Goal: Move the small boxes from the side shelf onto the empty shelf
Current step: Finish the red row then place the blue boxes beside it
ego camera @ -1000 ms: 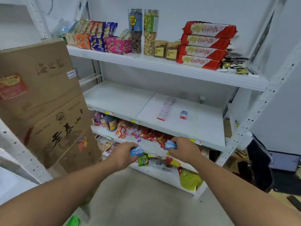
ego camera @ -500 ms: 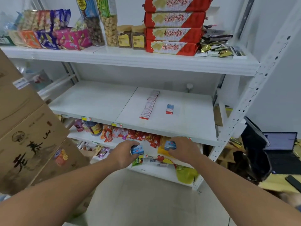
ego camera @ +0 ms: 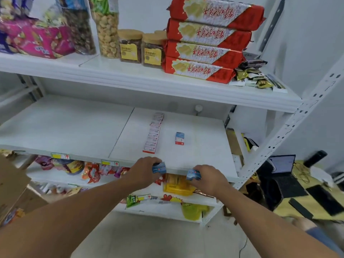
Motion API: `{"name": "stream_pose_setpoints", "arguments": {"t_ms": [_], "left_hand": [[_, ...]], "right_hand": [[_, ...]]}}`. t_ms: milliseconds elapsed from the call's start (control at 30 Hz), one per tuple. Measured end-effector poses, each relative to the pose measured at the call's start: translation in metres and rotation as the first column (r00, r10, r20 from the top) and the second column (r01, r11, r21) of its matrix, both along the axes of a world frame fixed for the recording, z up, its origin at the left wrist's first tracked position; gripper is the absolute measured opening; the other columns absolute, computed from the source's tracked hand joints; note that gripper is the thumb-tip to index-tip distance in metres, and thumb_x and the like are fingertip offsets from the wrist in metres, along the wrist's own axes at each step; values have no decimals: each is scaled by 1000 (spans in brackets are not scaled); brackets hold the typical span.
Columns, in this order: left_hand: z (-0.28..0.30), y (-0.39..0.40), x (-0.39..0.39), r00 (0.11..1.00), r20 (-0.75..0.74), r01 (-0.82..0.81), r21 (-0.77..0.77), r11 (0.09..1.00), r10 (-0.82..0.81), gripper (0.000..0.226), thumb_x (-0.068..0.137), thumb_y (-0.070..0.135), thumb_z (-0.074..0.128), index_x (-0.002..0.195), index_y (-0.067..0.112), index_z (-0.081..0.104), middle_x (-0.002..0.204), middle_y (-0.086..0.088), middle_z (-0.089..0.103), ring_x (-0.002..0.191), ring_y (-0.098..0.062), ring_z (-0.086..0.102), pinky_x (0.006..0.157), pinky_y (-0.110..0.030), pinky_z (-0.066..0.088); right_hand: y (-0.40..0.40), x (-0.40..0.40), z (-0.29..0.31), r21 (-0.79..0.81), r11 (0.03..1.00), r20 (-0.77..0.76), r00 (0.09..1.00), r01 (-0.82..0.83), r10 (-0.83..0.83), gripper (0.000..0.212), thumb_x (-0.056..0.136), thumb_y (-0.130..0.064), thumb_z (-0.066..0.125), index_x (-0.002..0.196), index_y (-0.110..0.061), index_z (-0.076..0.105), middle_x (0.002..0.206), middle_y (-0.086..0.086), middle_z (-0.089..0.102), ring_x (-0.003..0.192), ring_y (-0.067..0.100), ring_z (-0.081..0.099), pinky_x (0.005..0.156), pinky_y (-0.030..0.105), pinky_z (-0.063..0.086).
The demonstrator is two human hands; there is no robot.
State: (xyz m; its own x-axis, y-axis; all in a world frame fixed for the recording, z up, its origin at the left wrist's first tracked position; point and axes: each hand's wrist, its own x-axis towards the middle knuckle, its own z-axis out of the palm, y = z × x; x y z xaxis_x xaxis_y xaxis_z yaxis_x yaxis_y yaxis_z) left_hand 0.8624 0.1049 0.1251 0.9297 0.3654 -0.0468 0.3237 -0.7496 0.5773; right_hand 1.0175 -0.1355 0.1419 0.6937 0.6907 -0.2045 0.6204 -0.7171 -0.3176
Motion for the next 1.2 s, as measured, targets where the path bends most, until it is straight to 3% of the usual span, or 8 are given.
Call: {"name": "stream_pose_setpoints", "arguments": {"t_ms": [167,233,367,467,600,767,1000,1200], "left_hand": [[-20,20,31,998,-14,66,-69,995,-68,33,95,27,77,127,24,70,119,3,72,99,-13,64,85,-31,51],[-32,23,37,995,-22,96,-117,989,-99,40,93,29,81,131,25,70,121,4,71,103,-12,63,90,-31,52],[-48,34,52,990,-28,133,-105,985,-137,53,91,31,84,141,24,65,128,3,68,107,-11,58,84,-22,42],[-54,36,77,990,-51,127,-121,985,-133,57,90,23,86,142,23,63,130,1,65,115,-15,59,90,-23,48],[-59,34,118,984,-63,169,2,986,-169,53,94,18,81,143,19,62,130,-4,58,121,-19,58,97,-30,57],[-69,30,167,990,-108,98,39,994,-94,47,92,23,82,136,25,69,122,-2,65,104,-16,64,94,-37,60],[-91,34,228,982,-176,-62,66,996,73,43,90,21,80,132,30,70,121,1,62,107,-22,65,90,-41,60],[-127,48,254,980,-187,-70,-23,997,65,27,92,18,80,109,34,65,110,3,66,103,-25,69,89,-37,61]], "right_hand": [[14,12,-10,-35,997,-42,997,62,-63,41,90,-39,70,129,-26,69,117,1,73,102,20,66,87,36,56],[18,15,-18,-34,996,-53,995,85,-87,40,91,-40,71,129,-25,69,117,1,72,101,20,65,87,37,56],[24,18,-34,-28,993,-71,991,111,-112,44,93,-38,69,135,-24,66,123,2,70,109,22,65,92,40,57],[19,31,-40,-71,994,-36,995,85,-88,49,93,-41,66,139,-26,63,126,1,67,112,23,64,93,41,57],[11,65,-53,-95,994,13,999,43,-42,48,93,-42,65,139,-28,62,127,-1,65,115,23,64,90,40,57],[12,110,-70,-48,999,-32,999,12,-14,46,92,-40,65,136,-29,63,125,-3,65,112,22,63,88,37,56],[27,149,-103,20,998,-114,992,-58,60,44,89,-34,65,132,-26,65,119,0,65,108,26,63,85,38,56],[44,156,-122,50,997,-134,989,-63,69,47,95,-35,62,141,-26,62,128,-4,65,113,22,63,92,39,56]]}}
